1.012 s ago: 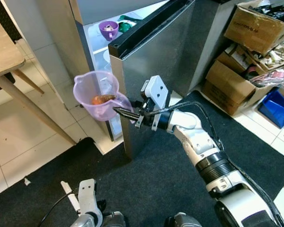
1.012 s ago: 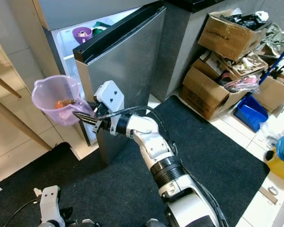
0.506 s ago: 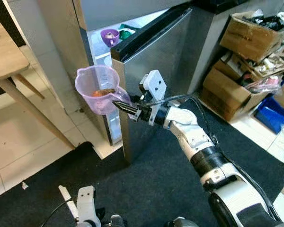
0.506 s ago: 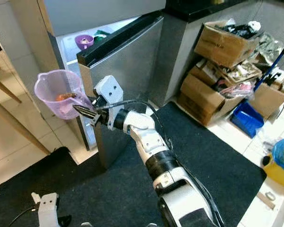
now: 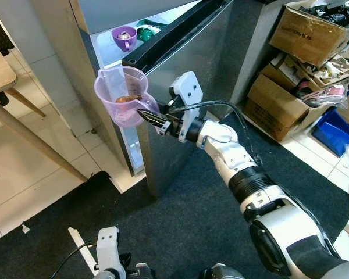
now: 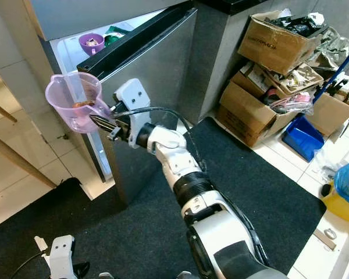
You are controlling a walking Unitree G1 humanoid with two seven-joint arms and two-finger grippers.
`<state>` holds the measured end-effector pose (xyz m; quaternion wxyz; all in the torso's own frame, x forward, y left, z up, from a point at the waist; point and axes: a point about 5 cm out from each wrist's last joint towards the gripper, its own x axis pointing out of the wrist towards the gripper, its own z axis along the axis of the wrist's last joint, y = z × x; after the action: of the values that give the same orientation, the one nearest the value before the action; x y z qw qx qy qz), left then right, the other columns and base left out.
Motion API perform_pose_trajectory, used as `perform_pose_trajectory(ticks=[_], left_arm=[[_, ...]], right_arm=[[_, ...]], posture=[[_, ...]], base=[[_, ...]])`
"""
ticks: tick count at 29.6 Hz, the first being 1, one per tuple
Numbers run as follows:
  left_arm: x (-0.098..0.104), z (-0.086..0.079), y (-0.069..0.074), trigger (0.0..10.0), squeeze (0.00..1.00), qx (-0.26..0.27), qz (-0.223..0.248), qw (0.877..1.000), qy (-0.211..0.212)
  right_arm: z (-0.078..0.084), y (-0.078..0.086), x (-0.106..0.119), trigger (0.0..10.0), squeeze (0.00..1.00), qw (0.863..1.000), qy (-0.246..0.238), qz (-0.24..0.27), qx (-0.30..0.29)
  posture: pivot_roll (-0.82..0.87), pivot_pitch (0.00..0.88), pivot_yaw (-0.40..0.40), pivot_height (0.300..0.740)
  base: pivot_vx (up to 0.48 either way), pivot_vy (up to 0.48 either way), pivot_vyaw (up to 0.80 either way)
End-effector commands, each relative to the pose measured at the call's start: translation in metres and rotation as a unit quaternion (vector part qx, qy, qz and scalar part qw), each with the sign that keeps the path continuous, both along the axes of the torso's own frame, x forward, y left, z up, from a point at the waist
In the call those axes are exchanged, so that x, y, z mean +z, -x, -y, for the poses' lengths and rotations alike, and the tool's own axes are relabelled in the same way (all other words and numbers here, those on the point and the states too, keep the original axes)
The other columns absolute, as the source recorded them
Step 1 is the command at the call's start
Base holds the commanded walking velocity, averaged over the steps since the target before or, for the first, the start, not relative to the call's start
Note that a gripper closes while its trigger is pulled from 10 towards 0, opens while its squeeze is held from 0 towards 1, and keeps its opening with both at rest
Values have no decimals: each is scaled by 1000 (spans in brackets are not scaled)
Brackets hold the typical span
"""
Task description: Restocking fridge
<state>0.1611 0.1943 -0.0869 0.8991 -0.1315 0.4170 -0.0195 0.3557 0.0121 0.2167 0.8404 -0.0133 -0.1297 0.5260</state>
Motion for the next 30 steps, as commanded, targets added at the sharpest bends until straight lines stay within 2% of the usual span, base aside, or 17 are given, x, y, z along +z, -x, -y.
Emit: perform_pose_trajectory(ticks=[1,6,10,17,23,25,30], left_arm=[[-5,7,11,10000,0,-5,-15,1000,8],[-7,11,15,10000,0,-20,-21,1000,7],[-9,14,21,10000,0,-27,-21,999,8],[-11,13,28,10000,0,-29,-21,999,8],[-12,10,33,10000,0,-27,-25,999,5],[-12,9,34,10000,0,-27,-25,999,4],[-11,13,29,10000,0,-34,-21,999,6]], right_arm=[[-10,4,5,10000,0,1000,-14,8,12],[-28,12,2,10000,0,999,-21,-5,35],[-44,14,2,10000,0,999,-27,-23,30],[-51,9,6,10000,0,999,-22,-36,-7],[-42,-5,16,10000,0,996,-24,-41,-78],[-33,-13,21,10000,0,991,-25,-41,-121],[-10,-26,24,10000,0,981,-39,-38,-184]], posture=[[101,127,-57,740],[114,148,-64,740],[137,181,-70,740],[157,203,-75,740],[170,217,-79,740],[166,215,-79,740],[142,208,-75,740]], base=[[0,0,0],[0,0,0],[0,0,0],[0,0,0],[0,0,0],[0,0,0],[0,0,0]])
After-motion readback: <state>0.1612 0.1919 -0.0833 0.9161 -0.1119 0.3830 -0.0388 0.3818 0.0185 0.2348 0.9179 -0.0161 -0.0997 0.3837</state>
